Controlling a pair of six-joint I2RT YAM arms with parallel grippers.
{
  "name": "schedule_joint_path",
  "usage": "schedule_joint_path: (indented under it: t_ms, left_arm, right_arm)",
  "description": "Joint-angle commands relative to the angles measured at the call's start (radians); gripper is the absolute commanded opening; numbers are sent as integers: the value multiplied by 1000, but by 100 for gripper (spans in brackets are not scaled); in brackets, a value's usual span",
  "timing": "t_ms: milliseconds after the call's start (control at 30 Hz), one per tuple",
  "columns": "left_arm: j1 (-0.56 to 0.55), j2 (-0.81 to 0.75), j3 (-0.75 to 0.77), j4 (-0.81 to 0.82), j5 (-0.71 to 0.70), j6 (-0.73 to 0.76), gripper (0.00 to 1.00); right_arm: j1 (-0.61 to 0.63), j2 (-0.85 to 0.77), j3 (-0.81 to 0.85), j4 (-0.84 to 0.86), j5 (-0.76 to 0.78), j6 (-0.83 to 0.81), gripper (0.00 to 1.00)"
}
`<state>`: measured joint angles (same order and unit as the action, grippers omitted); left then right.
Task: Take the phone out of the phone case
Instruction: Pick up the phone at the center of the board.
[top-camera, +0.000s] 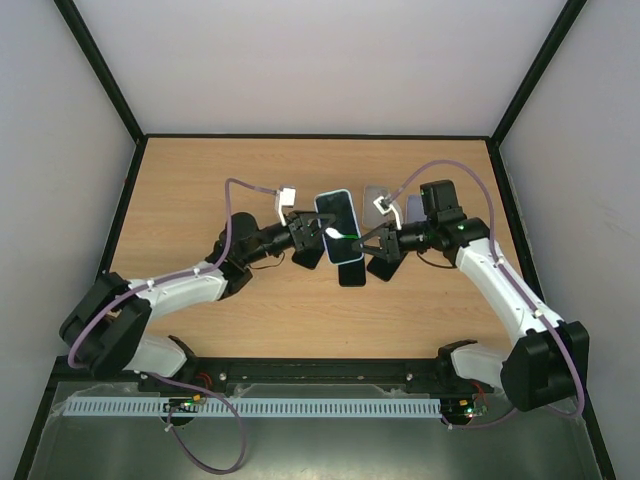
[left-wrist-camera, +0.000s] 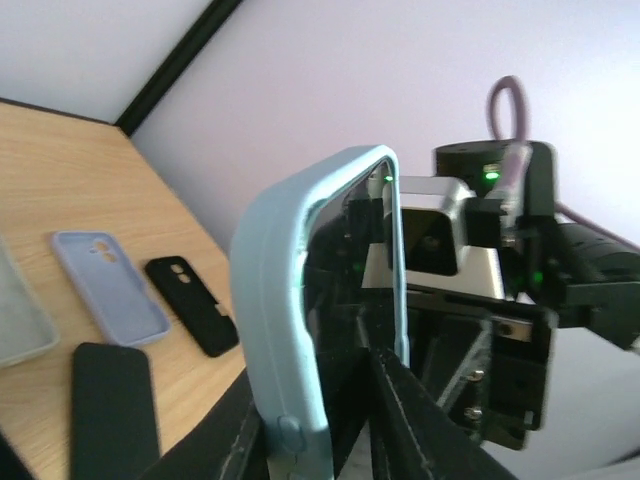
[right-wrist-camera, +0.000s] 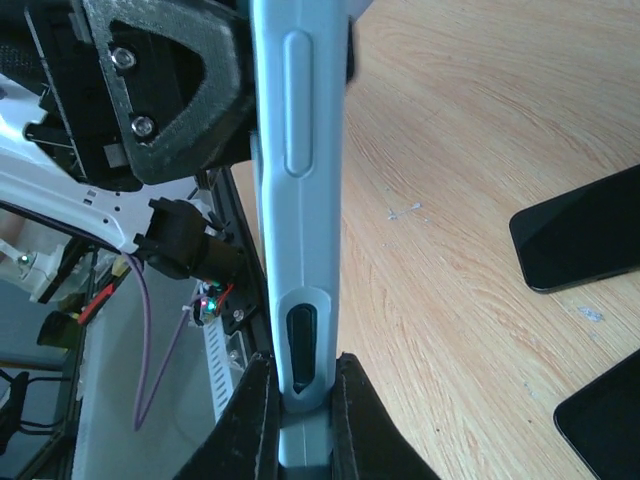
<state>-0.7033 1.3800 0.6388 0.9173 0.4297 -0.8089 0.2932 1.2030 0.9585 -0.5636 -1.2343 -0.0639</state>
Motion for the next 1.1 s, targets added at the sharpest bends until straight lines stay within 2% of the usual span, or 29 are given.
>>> schedule_joint_path:
  t_ms: [0, 100, 200, 267, 333, 367, 433, 533, 700, 933, 1067]
  left_arm:
    - [-2, 27, 36, 213, 169, -49, 16]
    - [18, 57, 37, 289, 227, -113, 4]
    - [48, 89, 26, 420, 286, -208, 2]
    - [66, 107, 23, 506, 312, -265, 3]
    - [78, 115, 18, 557, 328, -307, 2]
    - [82, 116, 17, 573, 333, -318, 3]
    - [85, 114, 17, 585, 342, -327, 2]
    - [84, 105, 12, 583, 335, -326, 2]
    - [84, 111, 16, 589, 341, -339, 2]
    - [78, 131, 23, 618, 356, -363, 3]
    - [70, 135, 27, 615, 363, -356, 3]
  right_arm:
    - [3, -29, -1, 35, -81, -21, 2]
    - [3, -41, 11, 4, -84, -61, 2]
    - [3, -51, 52, -100, -73, -176, 7]
    - [3, -53, 76, -174, -69, -260, 18]
    - [3, -51, 93, -267, -62, -381, 35]
    - [3, -48, 98, -336, -51, -486, 40]
    - [4, -41, 107, -410, -23, -594, 44]
    - [5, -21, 121, -487, -9, -685, 45]
    - [9, 17, 148, -628, -69, -842, 45]
    - [19, 17, 155, -620, -108, -848, 41]
    - [29, 20, 164, -587, -120, -795, 40]
